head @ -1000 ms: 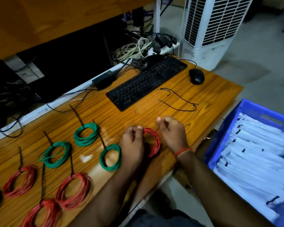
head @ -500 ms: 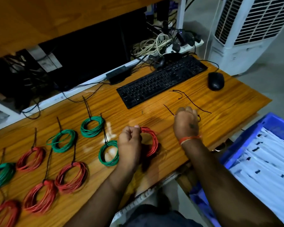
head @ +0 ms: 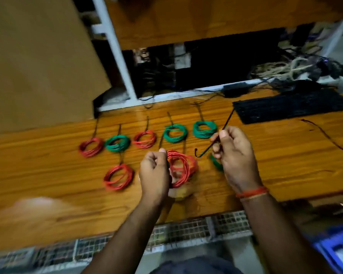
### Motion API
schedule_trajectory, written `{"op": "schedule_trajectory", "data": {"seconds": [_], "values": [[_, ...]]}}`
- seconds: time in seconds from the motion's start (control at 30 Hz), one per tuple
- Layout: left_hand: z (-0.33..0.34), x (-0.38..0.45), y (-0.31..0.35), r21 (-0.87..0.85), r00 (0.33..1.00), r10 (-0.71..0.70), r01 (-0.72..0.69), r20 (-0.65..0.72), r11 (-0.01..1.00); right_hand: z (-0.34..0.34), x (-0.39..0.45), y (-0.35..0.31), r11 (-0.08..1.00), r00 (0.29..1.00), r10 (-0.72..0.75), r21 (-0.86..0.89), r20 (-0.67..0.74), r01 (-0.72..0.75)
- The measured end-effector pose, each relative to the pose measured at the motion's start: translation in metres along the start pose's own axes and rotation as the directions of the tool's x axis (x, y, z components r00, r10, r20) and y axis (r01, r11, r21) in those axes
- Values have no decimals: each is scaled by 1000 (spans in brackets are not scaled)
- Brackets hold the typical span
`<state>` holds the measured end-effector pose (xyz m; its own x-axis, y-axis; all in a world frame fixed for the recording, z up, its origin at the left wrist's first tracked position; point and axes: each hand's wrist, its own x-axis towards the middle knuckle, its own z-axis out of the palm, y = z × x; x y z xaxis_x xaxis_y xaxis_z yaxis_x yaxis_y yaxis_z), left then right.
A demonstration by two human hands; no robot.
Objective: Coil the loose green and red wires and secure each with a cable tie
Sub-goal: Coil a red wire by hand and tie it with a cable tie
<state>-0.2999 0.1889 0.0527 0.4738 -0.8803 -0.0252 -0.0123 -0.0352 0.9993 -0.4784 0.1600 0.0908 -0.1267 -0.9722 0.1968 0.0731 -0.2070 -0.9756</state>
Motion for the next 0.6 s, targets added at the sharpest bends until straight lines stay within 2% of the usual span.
{"op": "schedule_trajectory", "data": {"seconds": [0.2, 0.3, 0.43, 0.53, 0.6], "values": [[-168, 5, 7, -110, 950, -32, -2, -310, 994, 154, -76, 0, 979, 951, 36, 179, 308, -95], [-243, -4, 5, -160, 903, -68, -1, -424, 987, 216, -106, 0, 982, 899, 28, 157, 436, -106], [-318, -16, 7, -275, 842, -138, -12, -521, 961, 284, -139, 1, 993, 813, -27, 113, 582, -47], [-357, -18, 8, -333, 777, -182, -38, -602, 942, 324, -153, 8, 998, 752, -32, 57, 658, -7], [-378, -15, 7, -346, 752, -195, -47, -630, 937, 351, -159, 16, 1000, 739, -14, 19, 674, 1]]}}
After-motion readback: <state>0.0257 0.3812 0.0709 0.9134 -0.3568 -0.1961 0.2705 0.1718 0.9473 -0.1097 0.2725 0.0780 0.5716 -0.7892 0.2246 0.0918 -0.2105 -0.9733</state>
